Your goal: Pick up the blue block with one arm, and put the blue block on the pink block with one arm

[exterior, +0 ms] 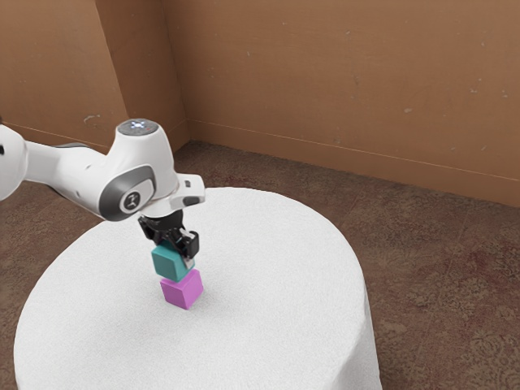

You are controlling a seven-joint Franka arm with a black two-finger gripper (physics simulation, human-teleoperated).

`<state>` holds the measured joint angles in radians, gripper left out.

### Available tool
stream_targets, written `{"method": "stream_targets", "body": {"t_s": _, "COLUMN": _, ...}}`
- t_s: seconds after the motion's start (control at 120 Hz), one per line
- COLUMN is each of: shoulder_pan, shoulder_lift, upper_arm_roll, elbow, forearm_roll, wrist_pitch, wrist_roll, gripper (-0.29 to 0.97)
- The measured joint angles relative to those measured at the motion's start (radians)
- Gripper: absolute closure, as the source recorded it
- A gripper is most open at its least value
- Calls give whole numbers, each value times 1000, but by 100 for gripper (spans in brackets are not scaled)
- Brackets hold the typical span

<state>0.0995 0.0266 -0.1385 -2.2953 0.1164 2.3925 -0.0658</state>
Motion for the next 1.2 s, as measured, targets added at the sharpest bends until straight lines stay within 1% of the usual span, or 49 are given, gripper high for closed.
{"method": "stream_targets", "body": {"t_s": 0.125, "shoulder_pan": -7, "shoulder_lift": 0, "upper_arm_roll": 0, "elbow": 0, "forearm_roll": 0, "wrist_pitch": 0, "wrist_roll": 0, "gripper": 30}}
{"method": "stream_targets", "body": {"t_s": 0.308, "shoulder_pan": -4, "shoulder_lift": 1, "upper_arm_roll": -5, "elbow": 0, "forearm_roll": -7, "wrist_pitch": 0, "wrist_roll": 7, "gripper": 15}}
{"method": "stream_targets", "body": {"t_s": 0.425, "shoulder_pan": 0, "shoulder_lift": 1, "upper_arm_roll": -8, "elbow": 2, "forearm_roll": -8, "wrist_pitch": -1, "wrist_roll": 11, "gripper": 9}}
{"method": "stream_targets", "body": {"t_s": 0.508, "shoulder_pan": 9, "shoulder_lift": -49, "upper_arm_roll": -15, "elbow": 34, "forearm_roll": -7, "wrist_pitch": -16, "wrist_roll": 14, "gripper": 6}}
{"method": "stream_targets", "body": {"t_s": 0.575, "shoulder_pan": 24, "shoulder_lift": -104, "upper_arm_roll": -30, "elbow": 88, "forearm_roll": -3, "wrist_pitch": -51, "wrist_roll": 16, "gripper": 4}}
{"method": "stream_targets", "body": {"t_s": 0.658, "shoulder_pan": 20, "shoulder_lift": -162, "upper_arm_roll": -51, "elbow": 225, "forearm_roll": 14, "wrist_pitch": -157, "wrist_roll": 19, "gripper": 3}}
{"method": "stream_targets", "body": {"t_s": 0.7, "shoulder_pan": 16, "shoulder_lift": -167, "upper_arm_roll": -55, "elbow": 262, "forearm_roll": 14, "wrist_pitch": -204, "wrist_roll": 21, "gripper": 2}}
{"method": "stream_targets", "body": {"t_s": 0.775, "shoulder_pan": 11, "shoulder_lift": -142, "upper_arm_roll": -61, "elbow": 308, "forearm_roll": 2, "wrist_pitch": -286, "wrist_roll": 23, "gripper": 2}}
{"method": "stream_targets", "body": {"t_s": 0.892, "shoulder_pan": -20, "shoulder_lift": -138, "upper_arm_roll": -67, "elbow": 329, "forearm_roll": -9, "wrist_pitch": -382, "wrist_roll": 33, "gripper": 1}}
{"method": "stream_targets", "body": {"t_s": 0.967, "shoulder_pan": -19, "shoulder_lift": -126, "upper_arm_roll": -64, "elbow": 329, "forearm_roll": -16, "wrist_pitch": -421, "wrist_roll": 39, "gripper": 1}}
{"method": "stream_targets", "body": {"t_s": 1.2, "shoulder_pan": -9, "shoulder_lift": -93, "upper_arm_roll": -56, "elbow": 305, "forearm_roll": -30, "wrist_pitch": -464, "wrist_roll": 52, "gripper": 0}}
